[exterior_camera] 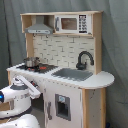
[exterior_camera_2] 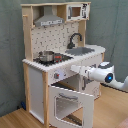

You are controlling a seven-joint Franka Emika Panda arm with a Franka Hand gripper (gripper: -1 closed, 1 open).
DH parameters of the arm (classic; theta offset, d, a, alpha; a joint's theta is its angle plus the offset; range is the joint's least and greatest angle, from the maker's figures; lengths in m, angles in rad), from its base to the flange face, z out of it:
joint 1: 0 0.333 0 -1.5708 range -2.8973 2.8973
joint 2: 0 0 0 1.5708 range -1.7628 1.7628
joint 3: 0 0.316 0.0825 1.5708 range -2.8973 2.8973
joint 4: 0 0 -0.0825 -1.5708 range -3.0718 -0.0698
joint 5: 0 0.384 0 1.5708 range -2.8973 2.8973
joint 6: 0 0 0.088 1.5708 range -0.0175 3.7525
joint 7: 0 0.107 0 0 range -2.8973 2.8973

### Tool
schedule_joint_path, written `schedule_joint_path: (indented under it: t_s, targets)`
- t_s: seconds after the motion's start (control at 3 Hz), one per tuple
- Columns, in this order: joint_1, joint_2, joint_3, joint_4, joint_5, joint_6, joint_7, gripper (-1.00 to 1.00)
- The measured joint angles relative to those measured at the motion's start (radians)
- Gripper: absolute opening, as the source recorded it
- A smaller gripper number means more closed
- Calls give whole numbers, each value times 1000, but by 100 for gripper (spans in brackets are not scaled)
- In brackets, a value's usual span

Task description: Play with the kitchen

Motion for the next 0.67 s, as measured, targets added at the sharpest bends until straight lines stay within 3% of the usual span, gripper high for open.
schedule_joint_path:
  t_s: [0.67]
  targets:
    - [1,0,0,-1,1,1,209,-100]
